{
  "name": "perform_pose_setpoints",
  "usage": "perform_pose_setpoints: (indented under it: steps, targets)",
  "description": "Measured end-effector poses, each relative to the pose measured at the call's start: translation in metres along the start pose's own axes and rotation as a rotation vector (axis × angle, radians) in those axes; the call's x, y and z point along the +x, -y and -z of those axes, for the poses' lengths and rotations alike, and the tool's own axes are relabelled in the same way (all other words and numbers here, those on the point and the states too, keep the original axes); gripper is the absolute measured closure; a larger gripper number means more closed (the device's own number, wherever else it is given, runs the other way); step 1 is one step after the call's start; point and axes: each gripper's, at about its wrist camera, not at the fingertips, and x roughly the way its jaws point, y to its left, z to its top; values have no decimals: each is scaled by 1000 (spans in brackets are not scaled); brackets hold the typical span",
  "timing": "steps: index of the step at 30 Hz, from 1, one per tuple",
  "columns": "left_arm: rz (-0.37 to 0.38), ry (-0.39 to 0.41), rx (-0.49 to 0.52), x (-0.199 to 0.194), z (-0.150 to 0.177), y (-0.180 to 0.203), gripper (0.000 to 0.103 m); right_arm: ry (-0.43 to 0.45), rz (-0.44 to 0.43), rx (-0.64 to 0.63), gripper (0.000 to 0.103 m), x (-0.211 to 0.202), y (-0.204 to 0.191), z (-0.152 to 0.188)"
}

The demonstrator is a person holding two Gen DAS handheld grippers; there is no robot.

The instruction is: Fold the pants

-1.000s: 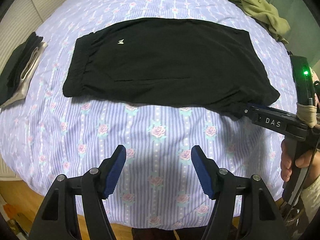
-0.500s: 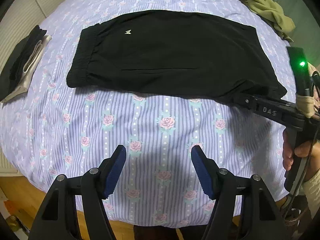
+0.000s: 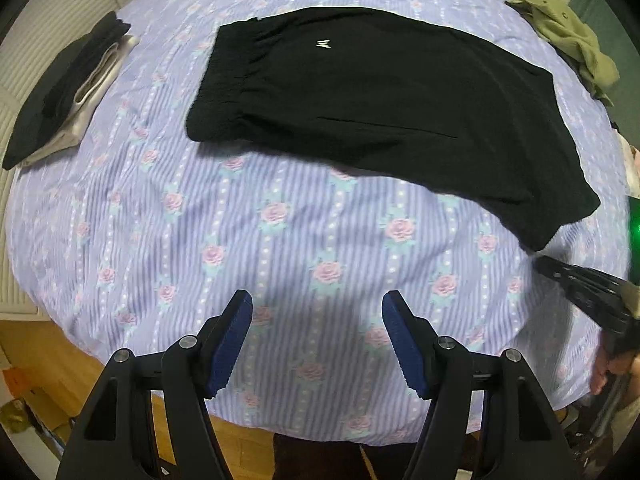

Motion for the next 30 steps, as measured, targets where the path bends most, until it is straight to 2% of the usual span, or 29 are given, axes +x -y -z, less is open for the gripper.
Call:
perform_pose_setpoints:
  steps: [2, 3, 5, 6, 7, 11, 15, 21, 24, 27, 30]
  targets:
    - [-8, 12, -10, -2, -2, -8, 36, 5, 22, 28, 100, -16, 0, 0]
    - [-5, 18, -19, -4, -4, -12, 36, 6, 19, 40, 95, -24, -1, -1]
    - [8, 38, -39, -8, -11, -23, 36, 30, 4, 55, 76, -44, -11, -6]
    - [13, 48, -48, -11, -16, -29, 36, 52, 12, 46, 59, -55, -21, -10]
    - [18, 59, -57, -12, -21, -36, 34, 71, 21, 27, 53, -61, -31, -15]
    - [37, 110, -111, -16, -46, -72, 33, 116, 39, -66, 53, -71, -75, -39]
    - [77, 135, -164, -7, -73, -110, 33, 109, 31, -136, 53, -58, -116, -61]
    - [200, 133, -175, 17, -111, -142, 35, 93, 25, -128, 52, -41, -144, -87]
    - [274, 113, -151, 30, -133, -147, 40, 75, 30, -118, 52, -34, -152, -100]
    - [321, 119, -85, 40, -161, -146, 47, 75, 46, -107, 52, -30, -160, -112]
    - [365, 101, -35, 55, -188, -144, 60, 98, 57, -74, 52, -26, -168, -125]
